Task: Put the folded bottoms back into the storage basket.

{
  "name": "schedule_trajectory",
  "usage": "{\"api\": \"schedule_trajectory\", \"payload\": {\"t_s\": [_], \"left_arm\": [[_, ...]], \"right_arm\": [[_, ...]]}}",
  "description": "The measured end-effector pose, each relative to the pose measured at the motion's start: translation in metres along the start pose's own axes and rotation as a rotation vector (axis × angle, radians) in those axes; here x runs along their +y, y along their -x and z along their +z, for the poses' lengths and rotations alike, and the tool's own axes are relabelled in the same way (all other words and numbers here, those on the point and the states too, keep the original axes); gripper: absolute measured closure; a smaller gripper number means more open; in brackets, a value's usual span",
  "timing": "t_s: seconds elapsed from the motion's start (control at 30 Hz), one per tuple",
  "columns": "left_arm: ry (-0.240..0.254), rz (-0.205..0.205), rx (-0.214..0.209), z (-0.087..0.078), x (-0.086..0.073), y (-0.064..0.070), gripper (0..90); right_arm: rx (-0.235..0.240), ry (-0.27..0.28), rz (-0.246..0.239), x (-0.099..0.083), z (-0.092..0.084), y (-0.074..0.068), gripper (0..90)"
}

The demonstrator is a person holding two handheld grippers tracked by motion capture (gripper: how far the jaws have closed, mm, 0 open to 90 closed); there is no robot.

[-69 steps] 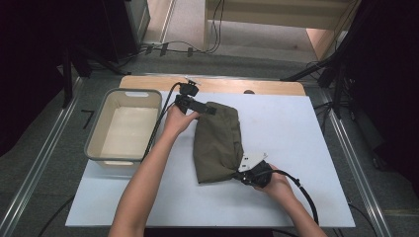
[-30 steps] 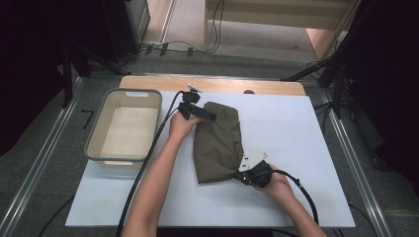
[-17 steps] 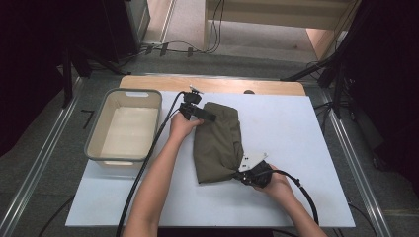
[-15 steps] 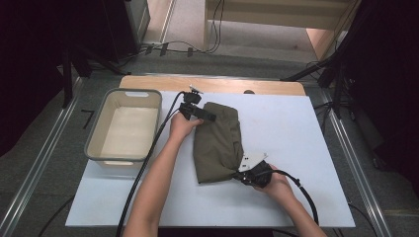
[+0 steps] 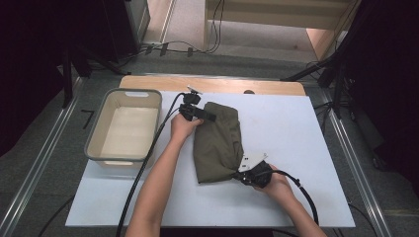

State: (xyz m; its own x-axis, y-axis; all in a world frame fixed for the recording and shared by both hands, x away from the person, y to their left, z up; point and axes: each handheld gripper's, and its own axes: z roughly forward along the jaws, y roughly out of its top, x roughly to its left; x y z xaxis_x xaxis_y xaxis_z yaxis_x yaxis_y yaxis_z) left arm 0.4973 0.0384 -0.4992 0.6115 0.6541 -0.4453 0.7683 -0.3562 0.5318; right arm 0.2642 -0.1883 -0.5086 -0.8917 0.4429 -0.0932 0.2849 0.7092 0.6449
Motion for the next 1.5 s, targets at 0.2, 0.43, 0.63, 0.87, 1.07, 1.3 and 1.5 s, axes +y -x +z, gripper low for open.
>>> {"api": "schedule_trajectory", "payload": {"t_s": [0.2,0.43,0.63,0.87,1.07,1.3,1.5], "left_arm": [[0.010,-0.007,-0.013,-0.002,0.000,-0.001,63.4],[0.017,0.013,-0.015,-0.004,0.000,0.001,68.0],[0.024,0.039,-0.009,-0.006,0.001,0.004,68.3],[0.036,0.058,-0.016,-0.009,0.001,0.006,68.6],[0.053,0.081,-0.025,-0.013,0.003,0.012,69.0],[0.072,0.098,-0.037,-0.016,0.006,0.018,69.3],[0.089,0.109,-0.043,-0.020,0.007,0.021,69.2]], "right_arm": [[-0.008,0.003,-0.004,0.000,0.000,0.000,81.3],[0.006,0.003,0.017,0.000,0.000,0.001,81.4],[0.029,0.001,0.027,0.000,0.000,0.005,82.0],[0.034,0.016,0.036,0.001,-0.007,0.007,82.3],[0.031,0.035,0.036,0.003,-0.015,0.007,82.3],[0.020,0.052,0.044,0.006,-0.027,0.008,82.3],[0.017,0.062,0.044,0.010,-0.034,0.008,82.4]]}}
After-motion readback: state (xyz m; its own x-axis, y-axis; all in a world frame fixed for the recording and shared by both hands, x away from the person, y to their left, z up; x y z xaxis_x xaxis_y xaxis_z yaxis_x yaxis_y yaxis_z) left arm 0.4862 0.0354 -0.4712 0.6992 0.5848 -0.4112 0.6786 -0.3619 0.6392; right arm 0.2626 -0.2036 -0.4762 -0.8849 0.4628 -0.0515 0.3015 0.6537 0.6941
